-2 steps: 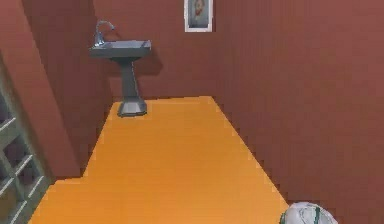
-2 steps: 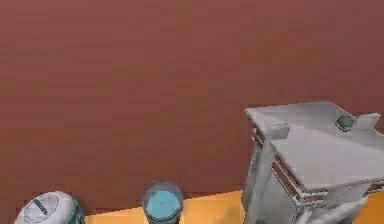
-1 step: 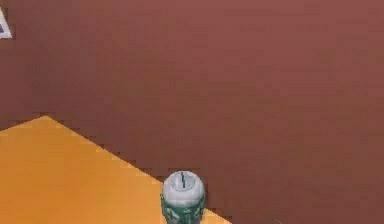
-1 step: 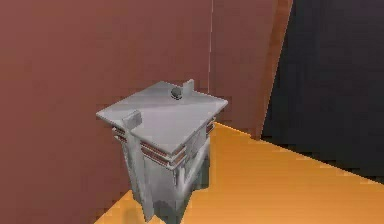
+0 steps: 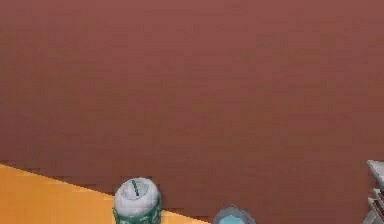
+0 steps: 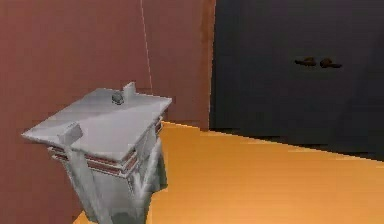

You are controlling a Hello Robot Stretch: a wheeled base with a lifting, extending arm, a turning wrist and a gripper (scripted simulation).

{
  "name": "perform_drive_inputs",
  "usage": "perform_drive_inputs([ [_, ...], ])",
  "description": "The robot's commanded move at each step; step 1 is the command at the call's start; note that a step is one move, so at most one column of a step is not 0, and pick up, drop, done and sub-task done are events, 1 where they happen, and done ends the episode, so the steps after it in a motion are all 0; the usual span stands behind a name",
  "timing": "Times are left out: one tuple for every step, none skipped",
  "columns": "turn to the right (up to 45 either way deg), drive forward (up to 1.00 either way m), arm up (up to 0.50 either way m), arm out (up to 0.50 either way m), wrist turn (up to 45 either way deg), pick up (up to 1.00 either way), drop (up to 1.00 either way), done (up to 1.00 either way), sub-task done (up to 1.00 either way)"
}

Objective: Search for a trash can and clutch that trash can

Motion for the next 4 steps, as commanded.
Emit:
perform_drive_inputs([
  [0.0, 0.35, 0.00, 0.00, 0.0, 0.00, 0.00, 0.00, 0.00],
  [-45.0, 0.00, 0.00, 0.00, 0.0, 0.00, 0.00, 0.00, 0.00],
  [-45.0, 0.00, 0.00, 0.00, 0.0, 0.00, 0.00, 0.00, 0.00],
  [-27.0, 0.00, 0.00, 0.00, 0.0, 0.00, 0.00, 0.00, 0.00],
])
